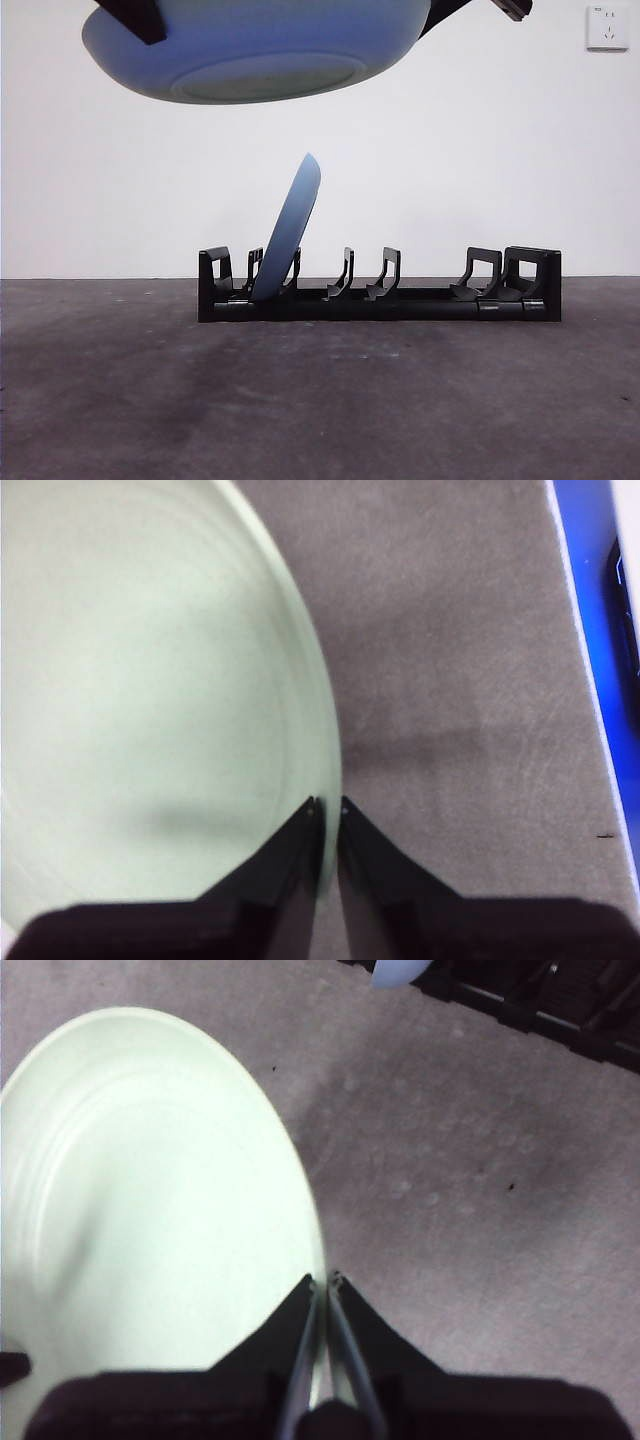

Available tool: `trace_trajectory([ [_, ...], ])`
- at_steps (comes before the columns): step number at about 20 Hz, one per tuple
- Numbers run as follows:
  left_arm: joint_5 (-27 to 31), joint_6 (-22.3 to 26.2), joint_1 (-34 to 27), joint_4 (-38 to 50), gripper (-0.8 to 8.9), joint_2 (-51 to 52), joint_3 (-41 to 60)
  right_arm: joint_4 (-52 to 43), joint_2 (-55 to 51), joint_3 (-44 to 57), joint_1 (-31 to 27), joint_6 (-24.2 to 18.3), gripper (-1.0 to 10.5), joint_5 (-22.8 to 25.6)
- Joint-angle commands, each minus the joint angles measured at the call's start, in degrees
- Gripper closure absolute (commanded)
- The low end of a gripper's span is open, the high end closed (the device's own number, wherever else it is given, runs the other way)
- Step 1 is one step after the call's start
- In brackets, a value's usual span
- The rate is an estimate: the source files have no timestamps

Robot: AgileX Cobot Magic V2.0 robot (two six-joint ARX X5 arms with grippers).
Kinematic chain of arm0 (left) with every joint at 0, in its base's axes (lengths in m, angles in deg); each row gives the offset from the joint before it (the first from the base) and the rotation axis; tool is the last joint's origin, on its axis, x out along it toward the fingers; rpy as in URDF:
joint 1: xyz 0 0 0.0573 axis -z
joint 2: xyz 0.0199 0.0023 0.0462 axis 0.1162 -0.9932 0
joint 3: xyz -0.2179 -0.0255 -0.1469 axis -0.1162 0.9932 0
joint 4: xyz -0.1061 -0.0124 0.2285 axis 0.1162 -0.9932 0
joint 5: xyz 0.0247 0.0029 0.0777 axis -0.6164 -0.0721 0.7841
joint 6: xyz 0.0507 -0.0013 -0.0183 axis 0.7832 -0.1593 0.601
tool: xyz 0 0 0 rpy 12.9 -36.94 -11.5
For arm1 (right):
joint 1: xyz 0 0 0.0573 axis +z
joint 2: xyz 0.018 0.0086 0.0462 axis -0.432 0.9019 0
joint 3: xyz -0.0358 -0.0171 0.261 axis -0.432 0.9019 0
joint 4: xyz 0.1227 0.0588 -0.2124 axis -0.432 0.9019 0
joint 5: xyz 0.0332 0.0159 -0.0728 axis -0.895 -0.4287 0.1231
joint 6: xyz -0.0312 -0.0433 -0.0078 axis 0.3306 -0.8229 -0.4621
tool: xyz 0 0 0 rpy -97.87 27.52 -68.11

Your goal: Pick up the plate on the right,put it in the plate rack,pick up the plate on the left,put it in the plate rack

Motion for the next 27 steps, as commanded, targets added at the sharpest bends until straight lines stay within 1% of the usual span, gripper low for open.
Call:
trace_trajectory([
  [1,0.37,-1.60,-0.20,-0.48,8.22,-0.02,0.07,-0.11,-0.37,0.33,-0.17,-0.39,9.6,-0.11],
  [3,0.07,-1.60,-0.13,-0.39,8.22,-0.02,0.07,-0.31,-0.39,0.33,-0.17,-0.68,9.6,-0.09],
  [7,-3.74,-1.73,-0.13,-0.11,8.22,-0.02,0.07,-0.52,-0.42,0.33,-0.17,-1.66,9.4,-0.09],
  [9,-4.35,-1.81,-0.13,0.74,8.22,-0.02,0.07,-0.81,-0.42,0.31,-0.17,-1.68,8.7,-0.09],
  [11,-5.01,-1.81,-0.13,1.79,8.22,-0.07,0.07,-1.07,-0.52,0.31,-0.17,-1.70,7.4,-0.07],
  [12,-5.84,-1.81,-0.15,2.23,8.22,-0.13,0.07,-1.18,-0.52,0.31,-0.17,-1.73,7.1,-0.07],
  [13,-7.06,-2.01,-0.15,2.78,8.22,-0.15,0.07,-1.22,-0.57,0.17,-0.17,-1.75,6.8,-0.07],
  [18,-10.69,-3.43,-0.20,6.62,8.22,-0.66,0.07,-3.21,-2.69,-0.63,-0.22,-2.10,6.6,0.52],
  [20,-12.28,-5.35,-0.42,9.51,8.22,-1.44,0.07,-4.85,-5.14,-1.64,-0.46,-2.05,6.6,2.60],
  [22,-15.65,-8.04,-1.51,14.05,8.22,-2.69,0.07,-6.27,-9.55,-3.04,-0.50,-1.88,6.6,7.19],
  [24,-19.10,-11.39,-3.34,21.24,8.22,-4.44,0.07,-7.19,-15.08,-4.37,-0.50,-1.88,6.6,12.35],
  [25,-20.87,-13.42,-4.48,25.77,8.22,-5.70,0.07,-7.61,-18.14,-4.74,-0.50,-1.86,6.6,14.19],
  [27,-23.89,-18.51,-7.17,35.52,8.22,-8.09,0.07,-7.96,-23.78,-4.85,-0.50,-1.86,6.6,15.47],
])
